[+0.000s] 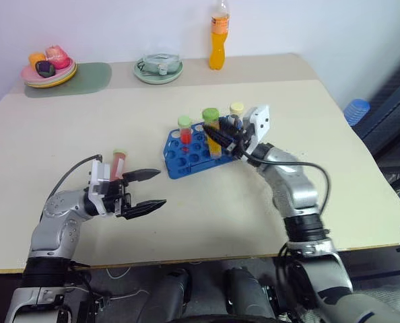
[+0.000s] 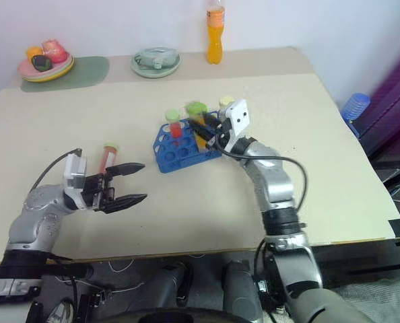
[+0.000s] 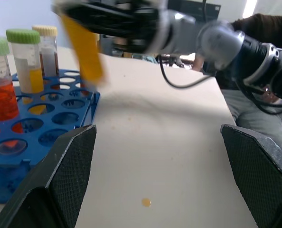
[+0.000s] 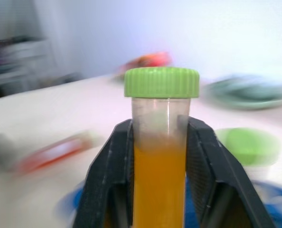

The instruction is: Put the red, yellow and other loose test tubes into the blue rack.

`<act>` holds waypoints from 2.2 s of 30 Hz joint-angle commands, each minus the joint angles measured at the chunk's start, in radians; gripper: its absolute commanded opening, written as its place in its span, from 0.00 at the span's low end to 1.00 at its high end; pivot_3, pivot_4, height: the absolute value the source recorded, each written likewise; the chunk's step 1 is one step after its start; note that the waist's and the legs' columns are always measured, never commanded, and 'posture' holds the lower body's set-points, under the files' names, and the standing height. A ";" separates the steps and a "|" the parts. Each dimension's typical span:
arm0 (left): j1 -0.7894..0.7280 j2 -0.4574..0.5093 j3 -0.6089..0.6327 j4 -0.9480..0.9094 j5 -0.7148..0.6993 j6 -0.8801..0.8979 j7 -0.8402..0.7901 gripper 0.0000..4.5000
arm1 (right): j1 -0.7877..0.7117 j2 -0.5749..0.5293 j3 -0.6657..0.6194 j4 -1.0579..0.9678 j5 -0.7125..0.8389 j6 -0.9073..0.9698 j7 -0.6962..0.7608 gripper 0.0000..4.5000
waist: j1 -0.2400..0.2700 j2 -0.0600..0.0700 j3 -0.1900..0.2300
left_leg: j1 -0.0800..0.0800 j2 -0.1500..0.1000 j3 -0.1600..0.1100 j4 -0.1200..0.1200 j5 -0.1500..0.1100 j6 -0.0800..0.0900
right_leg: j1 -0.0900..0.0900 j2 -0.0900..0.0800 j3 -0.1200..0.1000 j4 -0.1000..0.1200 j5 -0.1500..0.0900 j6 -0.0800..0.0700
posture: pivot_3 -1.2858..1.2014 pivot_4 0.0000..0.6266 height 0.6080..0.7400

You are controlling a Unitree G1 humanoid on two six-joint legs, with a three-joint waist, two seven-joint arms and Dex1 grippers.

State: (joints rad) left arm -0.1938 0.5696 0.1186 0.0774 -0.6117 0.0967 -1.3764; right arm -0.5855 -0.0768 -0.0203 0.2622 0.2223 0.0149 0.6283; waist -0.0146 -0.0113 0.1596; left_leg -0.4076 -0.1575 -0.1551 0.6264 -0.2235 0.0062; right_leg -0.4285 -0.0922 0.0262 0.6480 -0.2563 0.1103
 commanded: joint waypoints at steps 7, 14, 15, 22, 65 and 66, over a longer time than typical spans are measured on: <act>-0.017 0.015 0.050 -0.029 -0.026 0.011 0.026 0.95 | -0.025 0.053 0.010 0.227 -0.064 -0.389 -0.071 0.25 | -0.004 0.001 0.000 | 0.000 0.000 0.000 0.000 0.002 -0.003 | 0.000 0.003 0.001 0.000 0.000 0.000 | 0.52 0.24 1.00; -0.022 0.009 0.052 -0.049 -0.032 0.028 0.067 0.95 | 0.003 0.041 0.015 0.257 -0.054 -0.454 -0.057 0.25 | -0.003 0.001 0.000 | 0.001 0.001 0.000 -0.001 0.002 -0.003 | 0.000 0.004 0.001 0.001 0.000 0.000 | 0.52 0.24 1.00; -0.024 0.009 0.053 -0.051 -0.033 0.030 0.071 0.95 | 0.006 0.039 0.015 0.255 -0.052 -0.455 -0.057 0.25 | -0.003 0.001 0.000 | 0.001 0.001 0.000 -0.001 0.002 -0.003 | 0.000 0.004 0.001 0.001 0.000 0.000 | 0.52 0.24 1.00; -0.032 -0.006 0.055 -0.057 -0.029 0.031 0.126 0.95 | 0.016 0.026 0.005 0.256 -0.055 -0.468 -0.080 0.25 | -0.002 0.001 0.000 | 0.001 0.001 0.000 -0.001 0.002 -0.003 | 0.000 0.004 0.002 0.001 0.000 0.000 | 0.52 0.24 1.00; -0.016 -0.017 0.121 -0.086 -0.056 0.055 0.213 0.95 | -0.003 0.024 0.038 0.359 -0.069 -0.495 -0.111 0.25 | -0.003 0.001 0.000 | 0.012 0.001 0.000 -0.006 -0.001 0.002 | 0.005 0.004 0.003 0.000 0.000 -0.001 | 0.52 0.24 1.00; -0.015 -0.017 0.122 -0.087 -0.056 0.055 0.214 0.95 | -0.007 0.022 0.036 0.364 -0.068 -0.495 -0.111 0.25 | -0.003 0.001 0.000 | 0.013 0.001 0.000 -0.006 -0.001 0.002 | 0.005 0.004 0.003 0.000 0.000 -0.001 | 0.52 0.24 1.00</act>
State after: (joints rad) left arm -0.2091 0.5471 0.2160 0.0234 -0.6457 0.1499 -1.1639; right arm -0.5744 -0.0523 0.0267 0.6300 0.1535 -0.4745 0.5196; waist -0.0176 -0.0104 0.1598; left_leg -0.3951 -0.1565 -0.1548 0.6196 -0.2248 0.0086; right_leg -0.4243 -0.0880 0.0296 0.6478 -0.2565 0.1096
